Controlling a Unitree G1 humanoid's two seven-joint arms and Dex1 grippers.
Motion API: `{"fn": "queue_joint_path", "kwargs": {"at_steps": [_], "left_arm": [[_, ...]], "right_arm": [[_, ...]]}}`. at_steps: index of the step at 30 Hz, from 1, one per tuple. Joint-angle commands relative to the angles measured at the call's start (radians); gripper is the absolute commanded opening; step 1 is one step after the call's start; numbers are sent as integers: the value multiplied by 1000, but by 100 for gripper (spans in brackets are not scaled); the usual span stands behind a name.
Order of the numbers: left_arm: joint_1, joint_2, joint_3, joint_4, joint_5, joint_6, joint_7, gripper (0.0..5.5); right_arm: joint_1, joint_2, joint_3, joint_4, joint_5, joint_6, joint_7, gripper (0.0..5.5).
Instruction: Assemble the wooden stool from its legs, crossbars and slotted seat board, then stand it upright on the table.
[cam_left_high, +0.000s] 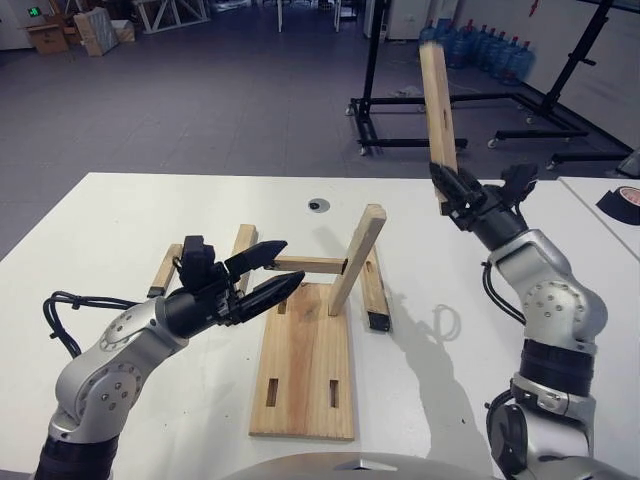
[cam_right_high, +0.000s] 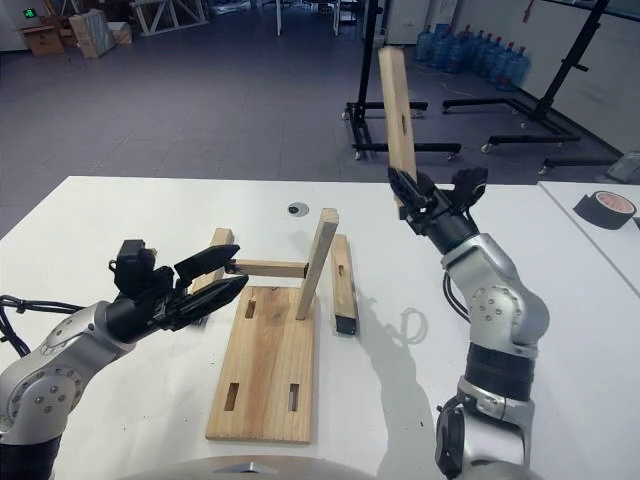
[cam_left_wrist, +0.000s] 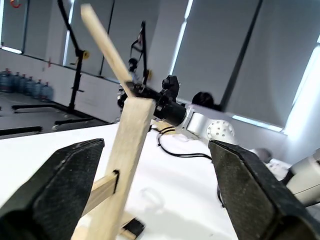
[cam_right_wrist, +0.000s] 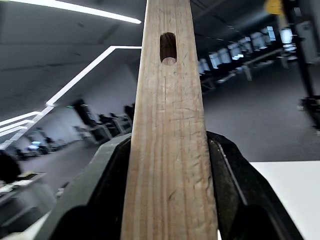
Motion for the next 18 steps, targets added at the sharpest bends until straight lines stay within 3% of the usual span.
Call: {"fn": "queue_joint_path", "kwargs": {"at_steps": [1,10,18], "left_arm": [[-56,33,29,-9,-221,108,-1,382],[-114,34,58,-28,-541,167,95,382],[-156,40,52,-9,-497,161,139,382]], "right_arm": [[75,-106,48,-307,456,180,174,203],[258,-145,252,-395,411,176,300,203],[331,-169,388,-343,205,108,407,203]]}}
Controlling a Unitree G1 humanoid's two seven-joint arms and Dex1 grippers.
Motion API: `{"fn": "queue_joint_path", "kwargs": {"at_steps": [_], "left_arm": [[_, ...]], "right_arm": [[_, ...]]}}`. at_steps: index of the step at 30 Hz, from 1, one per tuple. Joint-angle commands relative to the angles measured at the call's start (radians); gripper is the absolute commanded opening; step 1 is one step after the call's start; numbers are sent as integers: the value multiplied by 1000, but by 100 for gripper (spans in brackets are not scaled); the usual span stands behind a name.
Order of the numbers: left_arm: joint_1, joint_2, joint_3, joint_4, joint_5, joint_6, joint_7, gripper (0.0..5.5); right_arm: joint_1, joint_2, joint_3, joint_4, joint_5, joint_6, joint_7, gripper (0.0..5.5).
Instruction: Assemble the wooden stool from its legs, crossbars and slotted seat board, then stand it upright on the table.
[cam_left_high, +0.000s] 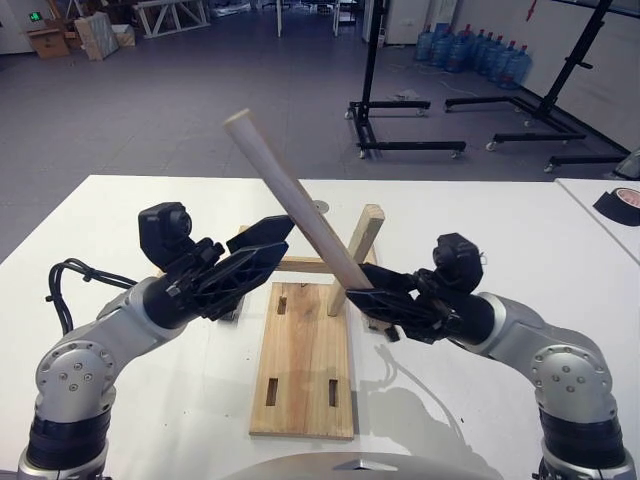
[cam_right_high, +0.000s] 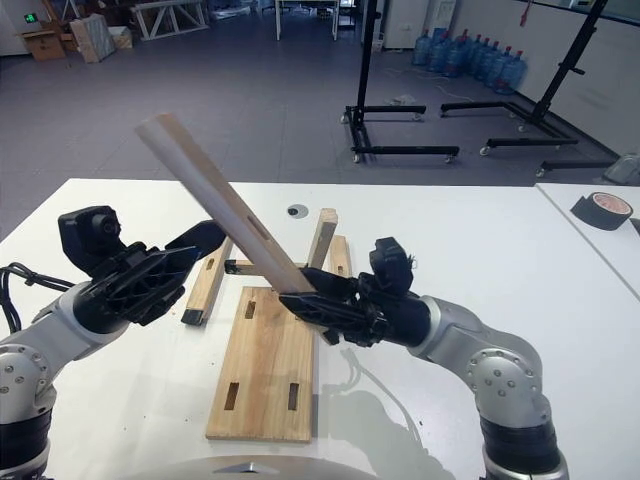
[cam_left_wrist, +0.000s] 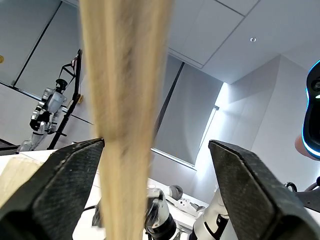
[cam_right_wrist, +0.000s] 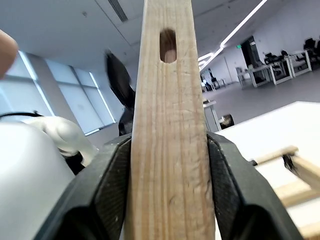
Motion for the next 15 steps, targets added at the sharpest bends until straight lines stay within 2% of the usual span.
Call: {"fn": "queue_joint_path", "kwargs": {"at_steps": [1,6,15], "left_arm": [[-29,3,-18,17,74,3,29,382],[-6,22,-57,58,220,20,-3,382],[-21,47,-34,60,135,87,-110,382]], "right_arm": [[18,-17,68,-6,-85,-29,39,203],[30,-25,87,5,-130,-59,67,203],[8,-89,92,56,-168,-62,156,203]]}}
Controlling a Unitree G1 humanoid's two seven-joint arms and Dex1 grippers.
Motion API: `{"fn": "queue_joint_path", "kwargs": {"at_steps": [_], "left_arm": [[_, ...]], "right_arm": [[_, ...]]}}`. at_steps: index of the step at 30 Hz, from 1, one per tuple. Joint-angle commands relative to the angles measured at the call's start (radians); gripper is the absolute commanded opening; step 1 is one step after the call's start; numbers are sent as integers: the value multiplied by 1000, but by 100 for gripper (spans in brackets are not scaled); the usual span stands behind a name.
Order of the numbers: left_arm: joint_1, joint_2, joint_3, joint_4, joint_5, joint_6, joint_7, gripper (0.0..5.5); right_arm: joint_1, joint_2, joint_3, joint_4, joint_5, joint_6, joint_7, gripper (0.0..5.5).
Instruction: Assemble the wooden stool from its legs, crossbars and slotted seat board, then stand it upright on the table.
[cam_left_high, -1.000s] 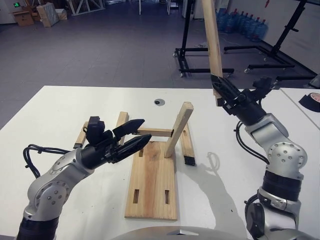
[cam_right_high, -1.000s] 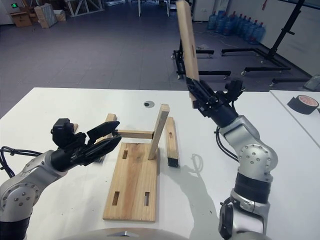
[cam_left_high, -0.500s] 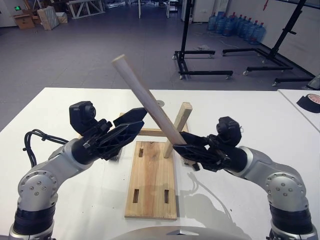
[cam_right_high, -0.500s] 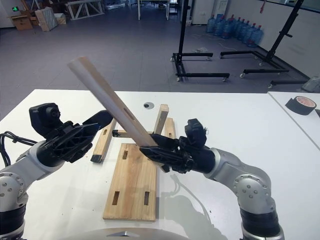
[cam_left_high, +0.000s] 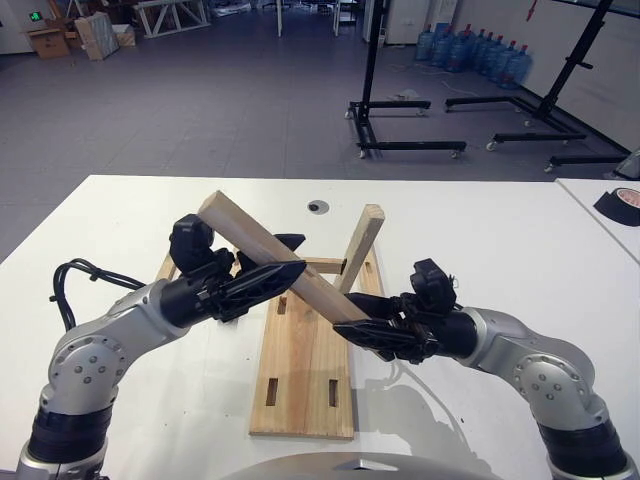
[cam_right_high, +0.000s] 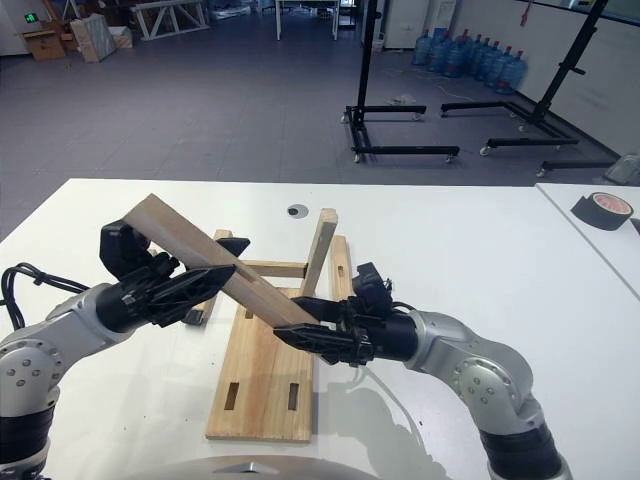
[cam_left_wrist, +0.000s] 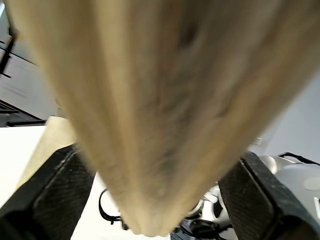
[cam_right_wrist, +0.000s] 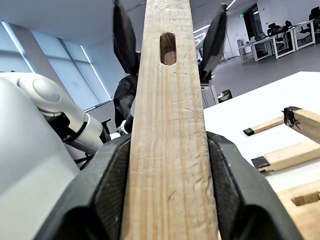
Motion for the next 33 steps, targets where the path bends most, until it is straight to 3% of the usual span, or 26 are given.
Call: {"fn": "queue_joint_path", "kwargs": {"at_steps": [1,5,17,27,30,33], "left_arm": [[-26,12,7,0,-36,27,-17,382],[-22,0,-6,-3,-1,24,-11,382],[-27,-16,-12,18,89,22,0,206],[-60,-67,17,39,117,-40,-18,205],[-78,-84,50,68,156,-80,-25,204],[-90,17,83,137,287,-120,-139,204]], "right_arm": [[-30,-16,3,28,-5,1,26,203],[-31,1,12,36,-8,-1,13,203],[-60,65,2,55,-62,-54,-36,203],[-49,44,16,81,-78,-21,-26,203],[-53,41,3,94,-31,19,-45,273],[-26,-5,-3,92,-99,2,-53,329]]}}
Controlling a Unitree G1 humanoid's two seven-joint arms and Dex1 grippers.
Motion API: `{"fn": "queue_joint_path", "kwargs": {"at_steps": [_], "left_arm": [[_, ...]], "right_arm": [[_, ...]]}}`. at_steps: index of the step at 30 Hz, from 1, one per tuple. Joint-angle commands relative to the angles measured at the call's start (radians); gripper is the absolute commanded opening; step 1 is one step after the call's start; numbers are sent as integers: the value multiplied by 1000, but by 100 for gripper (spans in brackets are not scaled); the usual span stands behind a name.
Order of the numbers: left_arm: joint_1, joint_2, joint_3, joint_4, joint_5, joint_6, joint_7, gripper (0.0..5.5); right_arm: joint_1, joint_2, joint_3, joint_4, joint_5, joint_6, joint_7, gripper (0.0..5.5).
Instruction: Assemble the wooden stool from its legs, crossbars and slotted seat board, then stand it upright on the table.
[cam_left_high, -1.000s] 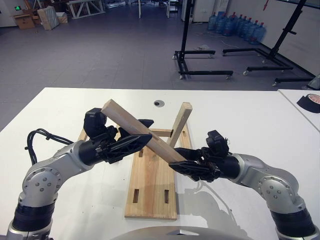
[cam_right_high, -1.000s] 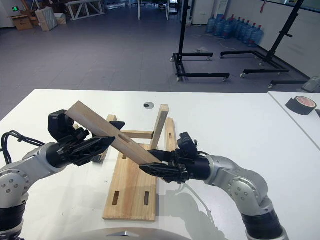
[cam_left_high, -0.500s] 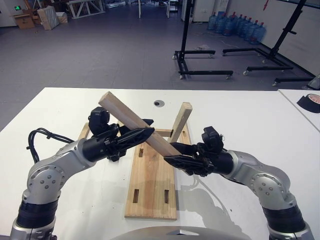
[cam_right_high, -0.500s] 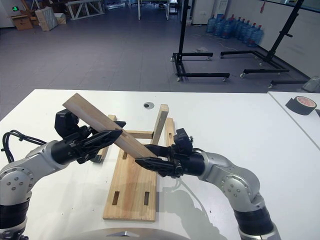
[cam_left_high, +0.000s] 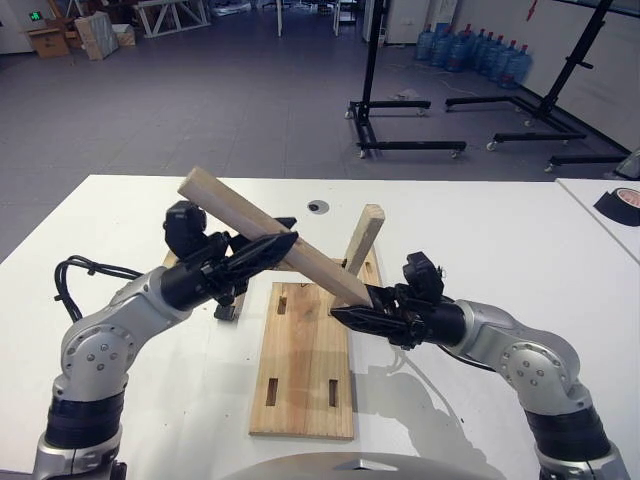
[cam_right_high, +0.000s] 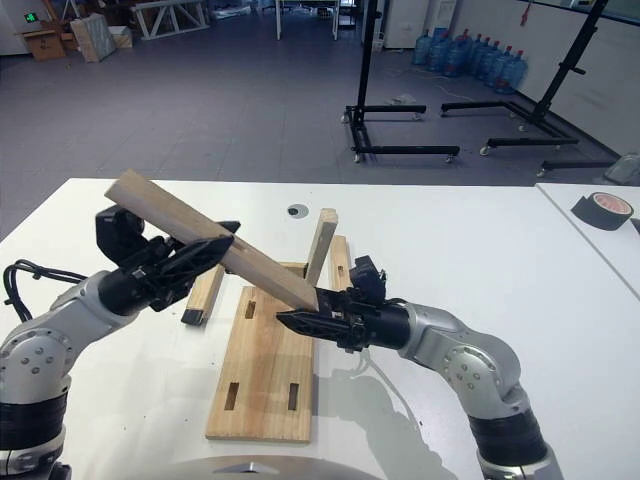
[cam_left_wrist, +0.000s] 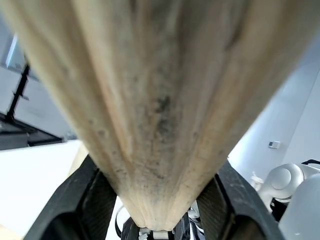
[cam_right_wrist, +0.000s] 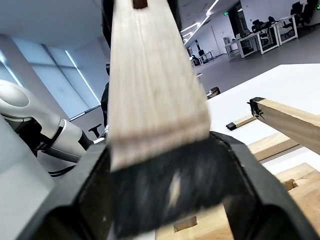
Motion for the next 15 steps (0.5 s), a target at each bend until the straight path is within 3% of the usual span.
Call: {"fn": "queue_joint_path", "kwargs": {"at_steps": [1,4,7,15], "left_arm": [[-25,131,48,94,144,-41,-144,204],[-32,239,72,154,231,-59,-281,204],[-35,313,44,241,347,-90,-382,204],[-81,225,-44,404,566,-261,-435,204]], "right_arm": [[31,-79,4,1,-120,-31,-11,344],[40,-133,85,33,-284,-100,15,354],[45,-116,81,18,-288,-112,17,354],[24,-114,90,25,-309,-132,41,354]]}}
